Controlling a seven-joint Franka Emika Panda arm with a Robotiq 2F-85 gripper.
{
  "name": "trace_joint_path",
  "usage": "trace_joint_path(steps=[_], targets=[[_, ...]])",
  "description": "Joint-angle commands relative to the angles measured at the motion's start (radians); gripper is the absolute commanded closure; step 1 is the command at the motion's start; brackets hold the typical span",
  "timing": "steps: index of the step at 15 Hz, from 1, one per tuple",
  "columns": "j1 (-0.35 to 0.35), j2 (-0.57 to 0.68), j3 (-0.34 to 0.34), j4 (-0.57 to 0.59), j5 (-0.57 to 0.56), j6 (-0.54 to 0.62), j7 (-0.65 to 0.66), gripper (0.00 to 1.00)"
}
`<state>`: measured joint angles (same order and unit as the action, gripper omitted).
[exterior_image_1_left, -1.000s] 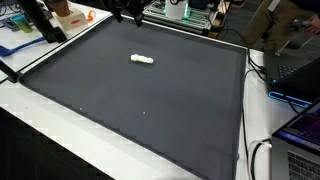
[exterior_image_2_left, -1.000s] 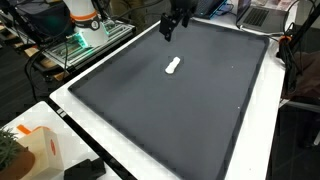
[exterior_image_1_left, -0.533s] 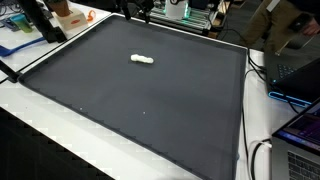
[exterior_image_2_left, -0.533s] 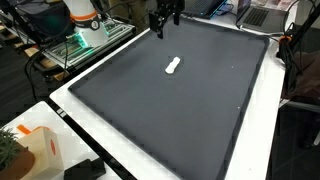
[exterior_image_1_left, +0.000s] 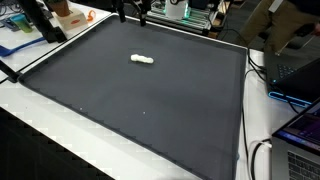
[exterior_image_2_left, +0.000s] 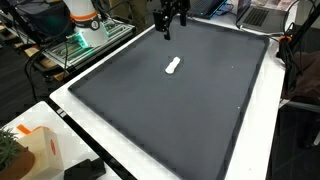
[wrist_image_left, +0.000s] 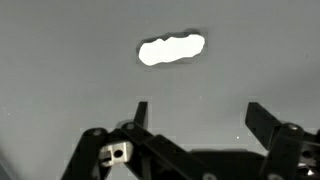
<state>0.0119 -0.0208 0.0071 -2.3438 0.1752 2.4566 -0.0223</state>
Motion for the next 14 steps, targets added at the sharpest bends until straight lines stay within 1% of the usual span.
trace_joint_path(steps=[1, 3, 4, 6, 9, 10, 12, 14], targets=[[0.003, -0.134, 0.005, -0.19, -0.032, 0.12, 0.011, 0.0], [0.004, -0.236, 0.004, -0.298, -0.029, 0.143, -0.004, 0.0], [0.007, -0.293, 0.0, -0.347, -0.013, 0.133, -0.017, 0.0], [0.015, -0.394, -0.012, -0.418, 0.006, 0.089, -0.032, 0.0], [0.035, -0.557, -0.061, -0.485, 0.035, -0.018, -0.096, 0.0], [0.021, -0.416, -0.029, -0.412, -0.001, 0.043, -0.041, 0.0], [0.024, -0.501, -0.049, -0.44, 0.002, -0.007, -0.06, 0.0], [0.026, -0.532, -0.054, -0.443, 0.002, -0.024, -0.066, 0.0]])
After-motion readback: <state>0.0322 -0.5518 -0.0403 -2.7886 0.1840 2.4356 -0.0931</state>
